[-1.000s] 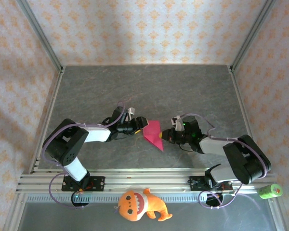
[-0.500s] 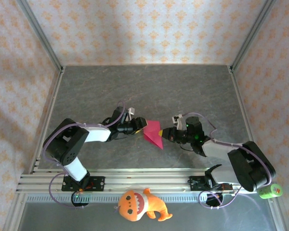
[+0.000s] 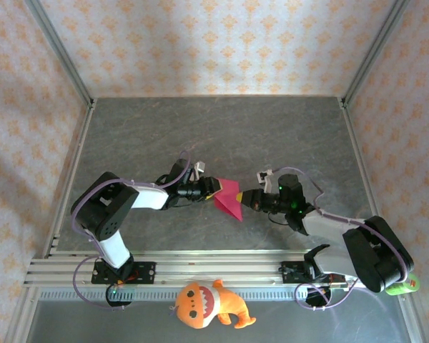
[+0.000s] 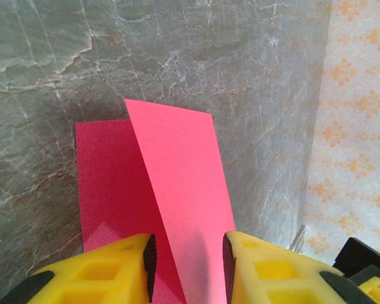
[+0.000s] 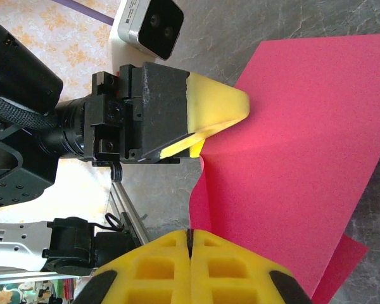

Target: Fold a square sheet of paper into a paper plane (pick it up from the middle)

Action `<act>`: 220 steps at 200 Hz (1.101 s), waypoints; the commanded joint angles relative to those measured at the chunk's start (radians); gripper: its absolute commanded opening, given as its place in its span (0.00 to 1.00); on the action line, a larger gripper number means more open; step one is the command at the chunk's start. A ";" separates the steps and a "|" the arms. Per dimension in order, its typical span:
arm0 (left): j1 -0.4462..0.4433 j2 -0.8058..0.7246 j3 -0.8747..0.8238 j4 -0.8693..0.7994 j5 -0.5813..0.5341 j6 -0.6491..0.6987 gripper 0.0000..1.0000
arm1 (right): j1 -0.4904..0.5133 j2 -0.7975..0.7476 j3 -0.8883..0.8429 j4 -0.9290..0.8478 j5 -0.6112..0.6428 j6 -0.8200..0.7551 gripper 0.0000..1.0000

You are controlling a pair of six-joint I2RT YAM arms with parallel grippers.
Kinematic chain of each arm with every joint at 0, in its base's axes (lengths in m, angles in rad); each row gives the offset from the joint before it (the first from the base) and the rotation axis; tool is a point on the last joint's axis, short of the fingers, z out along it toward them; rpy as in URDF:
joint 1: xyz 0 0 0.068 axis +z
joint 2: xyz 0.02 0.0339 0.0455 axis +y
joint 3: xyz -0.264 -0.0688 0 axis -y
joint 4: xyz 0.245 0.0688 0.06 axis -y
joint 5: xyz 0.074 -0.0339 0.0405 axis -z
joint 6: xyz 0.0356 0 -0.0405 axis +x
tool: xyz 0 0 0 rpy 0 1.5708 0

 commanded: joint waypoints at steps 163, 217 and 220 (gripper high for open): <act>0.016 -0.289 -0.133 -0.113 -0.338 -0.007 0.00 | 0.183 -0.112 0.200 -0.401 0.639 -0.260 0.33; 0.016 -0.307 -0.130 -0.145 -0.436 -0.059 0.00 | 0.350 -0.104 0.147 -0.341 0.917 -0.378 0.33; 0.017 -0.304 -0.129 -0.139 -0.436 -0.064 0.00 | 0.355 -0.098 0.149 -0.345 0.923 -0.382 0.33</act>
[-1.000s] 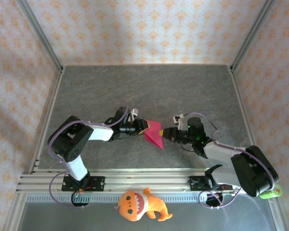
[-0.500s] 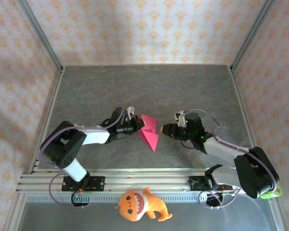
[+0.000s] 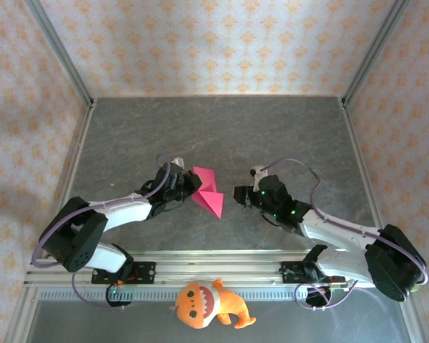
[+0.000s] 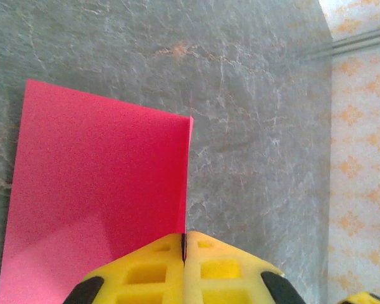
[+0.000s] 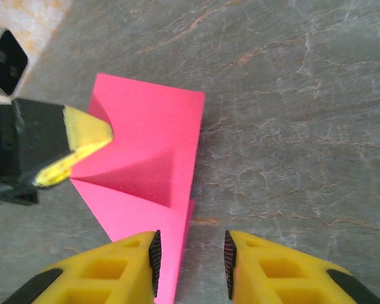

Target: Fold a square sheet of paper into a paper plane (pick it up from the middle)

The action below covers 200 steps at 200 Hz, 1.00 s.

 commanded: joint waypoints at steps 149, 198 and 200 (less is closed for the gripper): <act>0.001 0.067 0.049 0.011 -0.038 -0.089 0.00 | 0.021 0.197 0.075 0.036 0.062 -0.048 0.26; 0.001 0.078 0.068 0.006 -0.023 -0.079 0.00 | 0.179 0.158 0.014 0.146 0.186 -0.201 0.30; 0.001 0.078 0.069 0.006 -0.021 -0.078 0.00 | 0.185 0.159 0.014 0.146 0.190 -0.208 0.30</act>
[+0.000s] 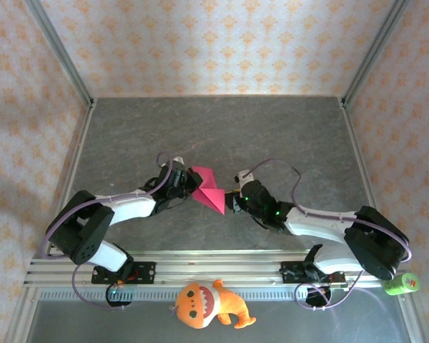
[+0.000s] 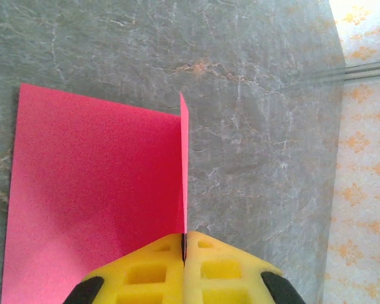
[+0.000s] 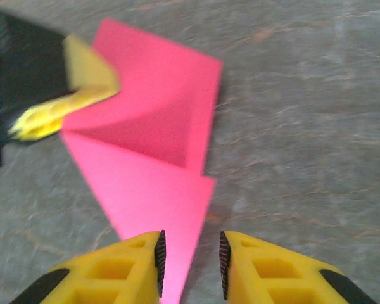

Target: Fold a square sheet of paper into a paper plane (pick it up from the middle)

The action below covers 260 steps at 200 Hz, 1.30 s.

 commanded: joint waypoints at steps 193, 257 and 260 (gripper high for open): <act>0.001 0.022 0.035 -0.003 0.026 0.005 0.00 | 0.270 0.375 0.149 0.061 0.455 -0.317 0.28; -0.001 0.004 0.023 -0.016 0.012 0.005 0.00 | 0.270 0.363 0.132 0.092 0.432 -0.299 0.22; -0.001 0.004 0.022 -0.016 0.012 0.004 0.00 | 0.270 0.361 0.129 0.095 0.432 -0.296 0.22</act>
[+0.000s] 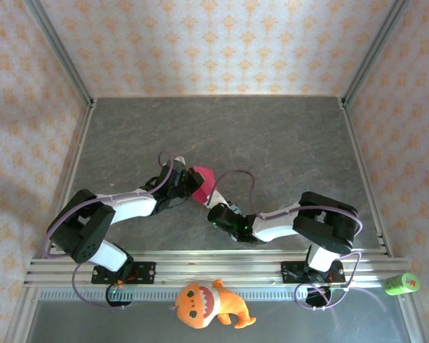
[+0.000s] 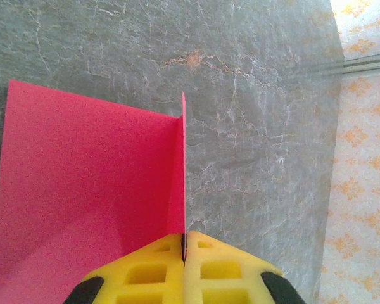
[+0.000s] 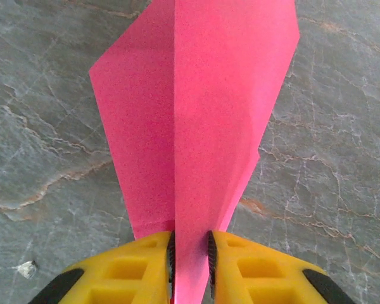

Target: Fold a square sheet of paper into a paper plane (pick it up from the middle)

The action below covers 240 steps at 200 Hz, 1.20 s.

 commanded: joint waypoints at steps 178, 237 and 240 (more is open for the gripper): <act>-0.014 -0.008 0.014 -0.014 -0.014 -0.001 0.00 | 0.004 0.005 -0.001 0.061 0.060 0.032 0.24; -0.014 -0.008 0.011 -0.014 -0.013 0.000 0.00 | 0.004 -0.009 -0.012 0.075 0.038 0.033 0.12; -0.014 -0.008 0.012 -0.014 -0.014 0.000 0.00 | 0.004 -0.008 -0.012 0.075 0.037 0.035 0.12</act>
